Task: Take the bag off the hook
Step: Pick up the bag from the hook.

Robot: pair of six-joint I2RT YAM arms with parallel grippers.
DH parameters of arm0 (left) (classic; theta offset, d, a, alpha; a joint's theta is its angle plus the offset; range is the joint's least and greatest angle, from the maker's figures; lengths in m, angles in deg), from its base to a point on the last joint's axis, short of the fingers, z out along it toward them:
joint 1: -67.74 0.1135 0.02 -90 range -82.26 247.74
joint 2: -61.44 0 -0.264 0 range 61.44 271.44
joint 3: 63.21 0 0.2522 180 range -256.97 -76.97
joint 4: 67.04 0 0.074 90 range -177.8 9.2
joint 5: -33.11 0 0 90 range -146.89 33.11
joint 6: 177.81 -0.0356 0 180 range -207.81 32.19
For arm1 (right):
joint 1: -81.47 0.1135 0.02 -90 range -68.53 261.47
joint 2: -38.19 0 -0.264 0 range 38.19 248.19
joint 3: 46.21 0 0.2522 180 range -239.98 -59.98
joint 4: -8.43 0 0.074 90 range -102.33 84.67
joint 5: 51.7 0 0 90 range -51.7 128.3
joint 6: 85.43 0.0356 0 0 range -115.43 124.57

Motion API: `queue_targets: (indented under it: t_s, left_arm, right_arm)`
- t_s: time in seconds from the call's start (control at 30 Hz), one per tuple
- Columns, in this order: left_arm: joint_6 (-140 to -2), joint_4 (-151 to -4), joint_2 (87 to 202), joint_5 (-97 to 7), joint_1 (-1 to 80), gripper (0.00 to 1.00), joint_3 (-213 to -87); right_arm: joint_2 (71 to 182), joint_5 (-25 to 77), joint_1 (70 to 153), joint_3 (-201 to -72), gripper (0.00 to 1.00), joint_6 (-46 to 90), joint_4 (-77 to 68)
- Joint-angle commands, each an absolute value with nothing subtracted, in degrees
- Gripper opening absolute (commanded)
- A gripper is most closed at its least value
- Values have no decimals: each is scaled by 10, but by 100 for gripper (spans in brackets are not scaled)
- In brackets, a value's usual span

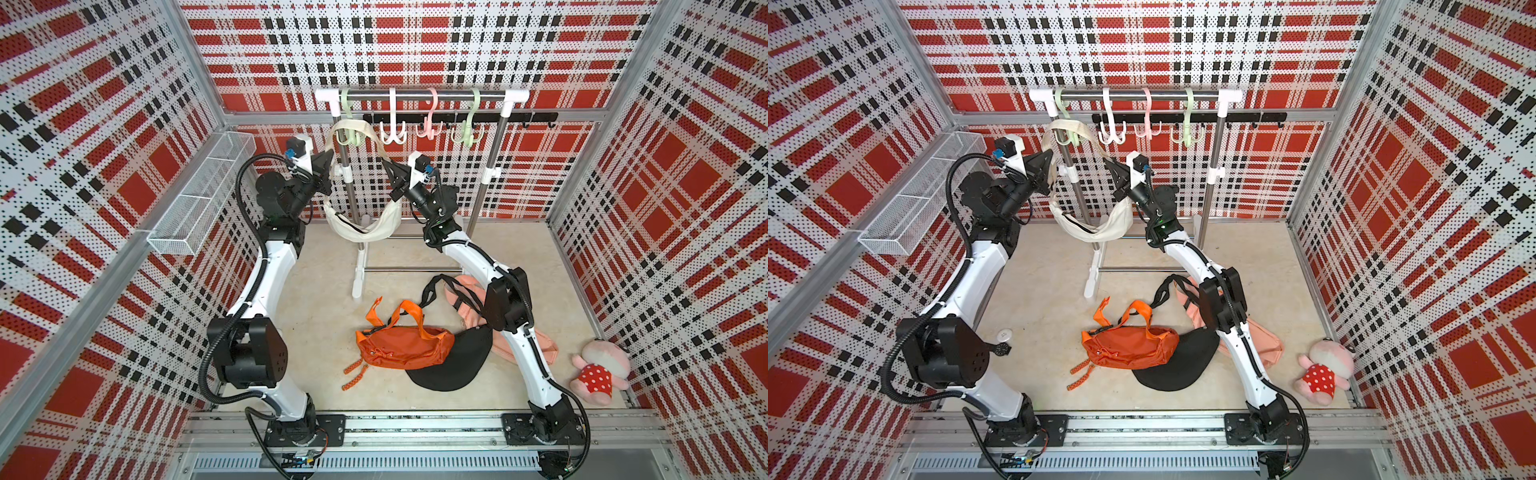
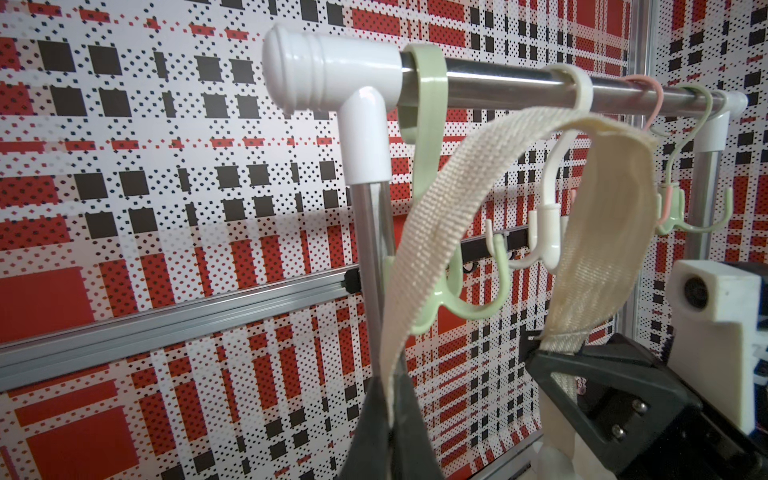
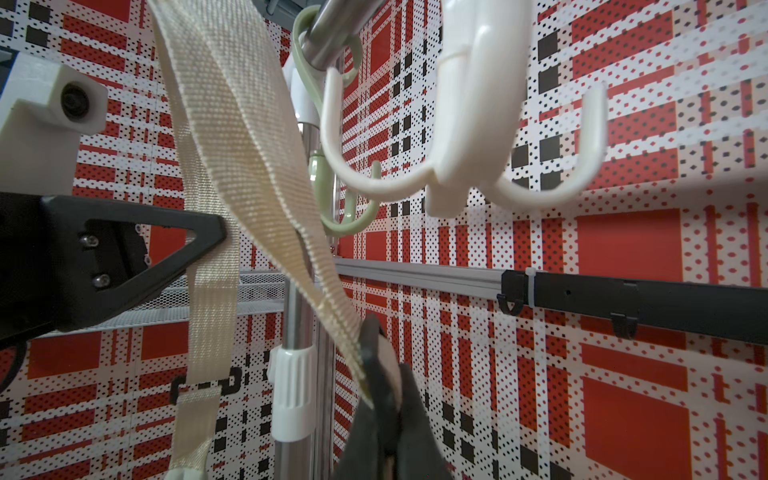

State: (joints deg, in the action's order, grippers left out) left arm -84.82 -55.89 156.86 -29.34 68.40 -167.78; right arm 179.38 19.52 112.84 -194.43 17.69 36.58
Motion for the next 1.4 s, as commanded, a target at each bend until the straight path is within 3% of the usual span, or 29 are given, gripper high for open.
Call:
queue_targets:
  t_s: [0.0,0.53,1.37]
  left_arm:
    - [-842,-542,1578,-299,684,0,-1695]
    - [-832,-533,1572,-296,679,0,-1710]
    - [-812,-520,1420,-314,656,0,-1604]
  right_arm:
    - [1764,192,1132,-1943,0,172,378]
    - [1740,192,1133,-1936,0,175,358]
    - [1486,236,1209,-1651,0,121,347]
